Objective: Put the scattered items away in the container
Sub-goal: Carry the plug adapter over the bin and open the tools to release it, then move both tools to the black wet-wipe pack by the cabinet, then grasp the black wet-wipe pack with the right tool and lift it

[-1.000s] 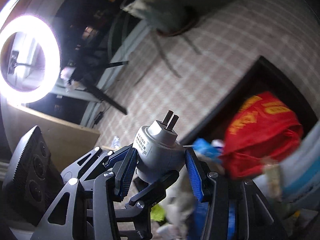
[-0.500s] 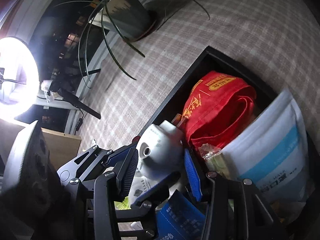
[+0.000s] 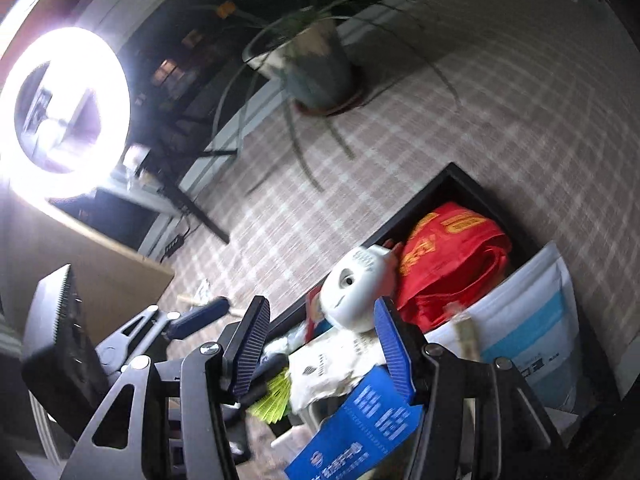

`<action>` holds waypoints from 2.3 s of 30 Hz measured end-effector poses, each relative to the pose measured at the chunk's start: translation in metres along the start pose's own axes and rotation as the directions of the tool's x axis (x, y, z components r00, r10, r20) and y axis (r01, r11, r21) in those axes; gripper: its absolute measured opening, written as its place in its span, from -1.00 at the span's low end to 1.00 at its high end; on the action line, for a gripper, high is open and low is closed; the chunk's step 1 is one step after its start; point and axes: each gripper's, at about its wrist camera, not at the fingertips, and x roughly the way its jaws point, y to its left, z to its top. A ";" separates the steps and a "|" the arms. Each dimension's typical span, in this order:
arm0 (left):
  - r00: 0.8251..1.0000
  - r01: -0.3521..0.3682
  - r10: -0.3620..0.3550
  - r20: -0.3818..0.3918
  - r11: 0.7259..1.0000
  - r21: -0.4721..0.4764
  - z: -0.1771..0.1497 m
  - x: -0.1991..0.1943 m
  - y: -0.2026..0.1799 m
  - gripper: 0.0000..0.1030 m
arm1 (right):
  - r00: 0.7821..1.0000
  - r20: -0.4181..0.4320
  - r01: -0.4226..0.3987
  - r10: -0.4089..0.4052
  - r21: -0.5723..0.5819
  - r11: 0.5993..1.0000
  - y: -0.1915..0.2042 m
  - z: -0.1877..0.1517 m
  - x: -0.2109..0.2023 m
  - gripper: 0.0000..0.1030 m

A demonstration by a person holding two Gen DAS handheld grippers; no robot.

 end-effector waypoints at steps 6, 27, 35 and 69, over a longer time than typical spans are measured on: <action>0.994 -0.101 0.104 0.012 0.981 -0.163 -0.062 -0.047 0.052 0.40 | 0.999 -0.040 -0.019 0.014 -0.130 0.991 0.042 -0.016 0.011 -0.02; 0.905 -0.351 0.409 -0.117 0.563 -0.748 -0.296 -0.135 0.257 0.40 | 0.987 -0.127 -0.030 -0.097 -0.743 0.669 0.291 -0.110 0.141 -0.02; 0.922 -0.290 0.378 -0.090 0.517 -0.805 -0.316 -0.113 0.299 0.41 | 0.960 -0.259 -0.137 -0.107 -0.766 0.628 0.362 -0.126 0.229 -0.02; 0.940 -0.233 0.340 -0.014 0.614 -0.754 -0.275 -0.058 0.300 0.14 | 0.894 -0.433 -0.293 -0.119 -0.764 0.575 0.399 -0.157 0.310 -0.46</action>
